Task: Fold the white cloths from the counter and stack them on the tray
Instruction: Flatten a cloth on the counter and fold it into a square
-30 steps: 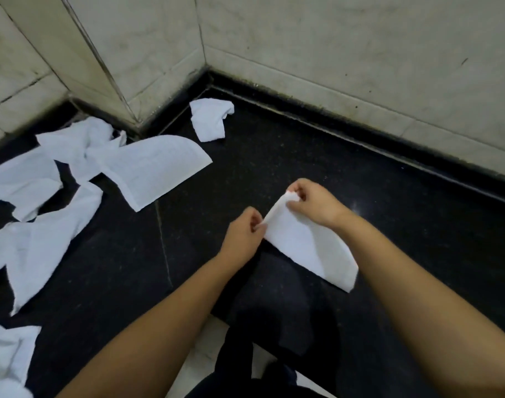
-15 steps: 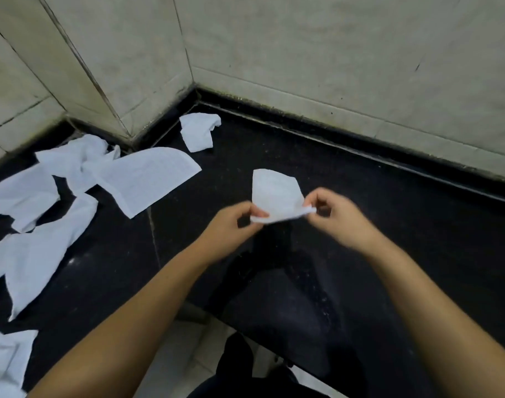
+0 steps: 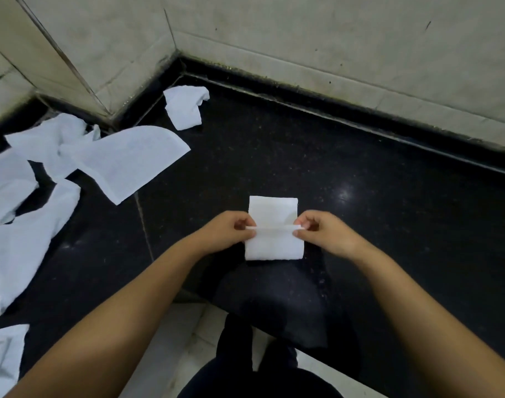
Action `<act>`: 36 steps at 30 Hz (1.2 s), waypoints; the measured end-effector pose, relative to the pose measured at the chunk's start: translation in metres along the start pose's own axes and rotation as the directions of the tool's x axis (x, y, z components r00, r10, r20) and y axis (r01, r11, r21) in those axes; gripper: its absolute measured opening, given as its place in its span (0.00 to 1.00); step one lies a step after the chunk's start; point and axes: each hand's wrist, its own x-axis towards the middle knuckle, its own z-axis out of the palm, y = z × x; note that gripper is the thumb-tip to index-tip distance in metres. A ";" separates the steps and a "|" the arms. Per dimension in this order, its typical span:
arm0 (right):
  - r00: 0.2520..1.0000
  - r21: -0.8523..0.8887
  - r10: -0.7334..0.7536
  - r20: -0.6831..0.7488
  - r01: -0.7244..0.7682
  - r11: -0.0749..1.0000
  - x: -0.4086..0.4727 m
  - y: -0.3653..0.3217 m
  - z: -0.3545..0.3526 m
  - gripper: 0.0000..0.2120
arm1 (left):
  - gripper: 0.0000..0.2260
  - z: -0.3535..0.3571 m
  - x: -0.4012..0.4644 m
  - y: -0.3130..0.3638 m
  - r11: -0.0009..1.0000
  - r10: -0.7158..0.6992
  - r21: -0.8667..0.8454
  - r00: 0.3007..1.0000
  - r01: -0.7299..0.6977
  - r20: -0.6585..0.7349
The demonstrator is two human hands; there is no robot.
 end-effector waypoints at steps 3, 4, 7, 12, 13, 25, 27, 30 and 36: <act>0.992 0.008 0.024 -0.125 -0.023 1.000 0.032 -0.012 -0.009 0.03 | 0.01 -0.012 0.030 0.012 0.998 -0.026 0.049 0.991 0.033 -0.132; 0.987 0.000 0.046 -0.155 -0.047 0.999 0.042 -0.014 -0.010 0.02 | 0.01 -0.014 0.040 0.015 0.996 -0.038 0.075 0.986 0.050 -0.160; 0.968 -0.050 0.118 -0.223 -0.132 0.990 0.066 -0.013 -0.008 0.02 | 0.02 -0.014 0.064 0.017 0.982 -0.072 0.161 0.980 0.102 -0.185; 0.946 -0.197 0.137 -0.292 -0.200 0.960 0.081 -0.002 0.006 0.05 | 0.06 -0.003 0.079 0.007 0.934 -0.063 0.327 0.967 0.144 -0.246; 0.944 -0.216 0.129 -0.303 -0.200 0.956 0.080 -0.001 0.008 0.08 | 0.07 -0.001 0.078 0.006 0.931 -0.055 0.332 0.959 0.150 -0.277; 0.883 -0.444 0.262 -0.389 -0.429 0.786 0.066 -0.013 0.039 0.16 | 0.20 0.041 0.056 0.008 0.744 -0.227 0.495 0.867 0.448 -0.443; 0.893 -0.468 0.258 -0.369 -0.419 0.778 0.067 -0.018 0.042 0.16 | 0.18 0.041 0.059 0.016 0.754 -0.271 0.467 0.867 0.462 -0.419; 0.903 -0.362 0.260 -0.342 -0.381 0.850 0.060 -0.019 0.039 0.13 | 0.15 0.036 0.057 0.024 0.834 -0.288 0.349 0.876 0.428 -0.387; 0.908 0.383 0.282 -0.309 -0.152 0.911 0.014 -0.009 0.009 0.08 | 0.07 0.037 0.028 0.052 0.924 -0.302 -0.335 0.891 0.186 -0.339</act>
